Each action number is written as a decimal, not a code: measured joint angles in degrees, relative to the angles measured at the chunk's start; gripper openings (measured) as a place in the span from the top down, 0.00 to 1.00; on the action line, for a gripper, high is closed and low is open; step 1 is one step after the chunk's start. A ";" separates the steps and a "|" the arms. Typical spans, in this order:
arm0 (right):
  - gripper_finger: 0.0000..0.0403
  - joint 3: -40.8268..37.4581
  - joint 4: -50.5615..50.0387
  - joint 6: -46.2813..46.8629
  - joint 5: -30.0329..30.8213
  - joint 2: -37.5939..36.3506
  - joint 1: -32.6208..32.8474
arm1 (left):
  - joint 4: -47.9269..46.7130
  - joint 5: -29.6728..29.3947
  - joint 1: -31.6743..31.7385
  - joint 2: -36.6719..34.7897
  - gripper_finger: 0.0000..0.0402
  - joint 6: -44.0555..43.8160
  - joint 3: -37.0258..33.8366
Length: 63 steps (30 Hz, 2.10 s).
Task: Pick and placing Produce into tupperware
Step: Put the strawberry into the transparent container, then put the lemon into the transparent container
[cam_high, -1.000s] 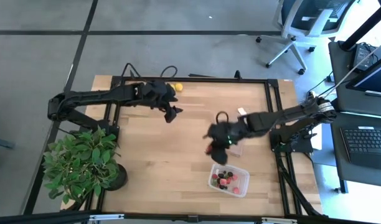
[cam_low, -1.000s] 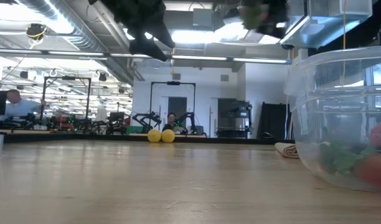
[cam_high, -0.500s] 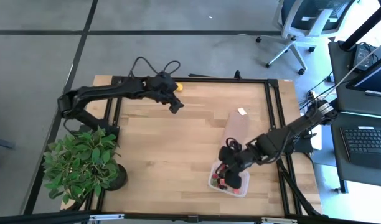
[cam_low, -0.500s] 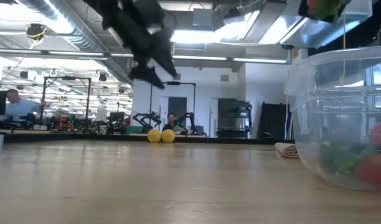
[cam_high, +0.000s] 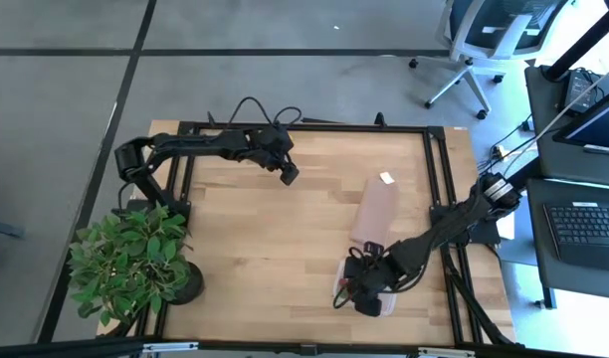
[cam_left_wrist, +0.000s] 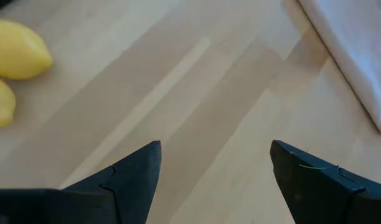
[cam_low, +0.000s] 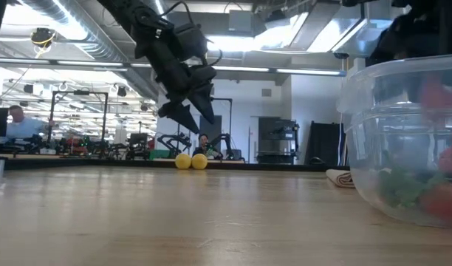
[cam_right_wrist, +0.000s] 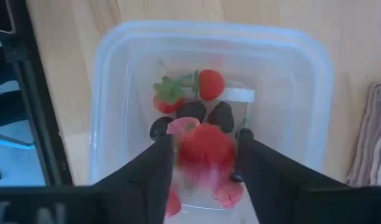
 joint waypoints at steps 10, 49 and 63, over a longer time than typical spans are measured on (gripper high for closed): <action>0.41 0.00 0.13 -0.05 -1.89 1.21 -0.05 | 2.12 -0.42 0.26 -0.39 0.28 3.02 0.02; 0.41 9.81 -6.95 -5.63 1.30 -3.65 -18.66 | -14.51 -2.91 20.63 14.70 0.14 12.07 16.61; 0.41 9.81 -6.36 -9.31 1.25 -3.61 -21.23 | -13.10 -3.76 20.06 20.38 0.14 11.56 16.63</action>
